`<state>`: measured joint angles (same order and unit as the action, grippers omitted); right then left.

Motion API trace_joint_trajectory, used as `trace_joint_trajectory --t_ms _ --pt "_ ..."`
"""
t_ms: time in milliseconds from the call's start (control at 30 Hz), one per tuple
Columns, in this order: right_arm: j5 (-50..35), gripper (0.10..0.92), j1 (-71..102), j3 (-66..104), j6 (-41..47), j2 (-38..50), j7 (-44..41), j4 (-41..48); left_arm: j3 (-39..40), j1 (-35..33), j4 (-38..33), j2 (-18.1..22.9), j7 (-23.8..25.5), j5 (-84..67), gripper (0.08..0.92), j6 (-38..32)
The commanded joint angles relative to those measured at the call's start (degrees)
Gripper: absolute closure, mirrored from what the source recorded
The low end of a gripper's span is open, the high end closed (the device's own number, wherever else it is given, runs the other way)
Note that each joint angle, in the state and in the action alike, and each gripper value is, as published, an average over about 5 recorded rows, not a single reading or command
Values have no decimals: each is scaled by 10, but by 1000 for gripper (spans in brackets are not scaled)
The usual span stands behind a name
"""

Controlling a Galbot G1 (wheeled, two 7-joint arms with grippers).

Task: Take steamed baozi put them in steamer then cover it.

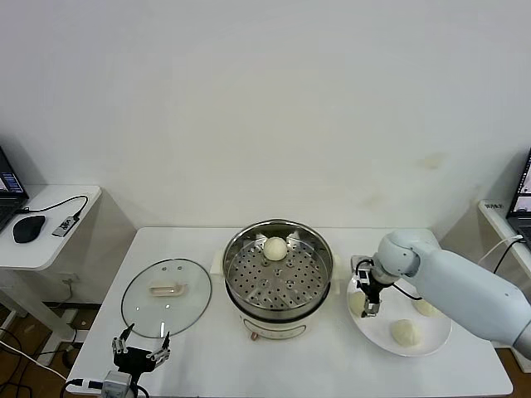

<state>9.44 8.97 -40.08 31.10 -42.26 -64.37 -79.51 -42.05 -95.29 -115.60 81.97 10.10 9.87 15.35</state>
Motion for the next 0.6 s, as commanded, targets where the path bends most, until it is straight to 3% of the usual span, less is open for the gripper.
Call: trace_joint_trajectory --t_ms 33,300,600 --pt "1 279 4 3 -2 4 3 2 0 0 1 -1 0 0 177 0" --pt "-4 477 6 12 2 18 0 -3 3 3 3 0 1 0 177 0" --pt "-82 498 -98 -32 19 92 -31 -60 5 7 3 1 1 1 177 0"
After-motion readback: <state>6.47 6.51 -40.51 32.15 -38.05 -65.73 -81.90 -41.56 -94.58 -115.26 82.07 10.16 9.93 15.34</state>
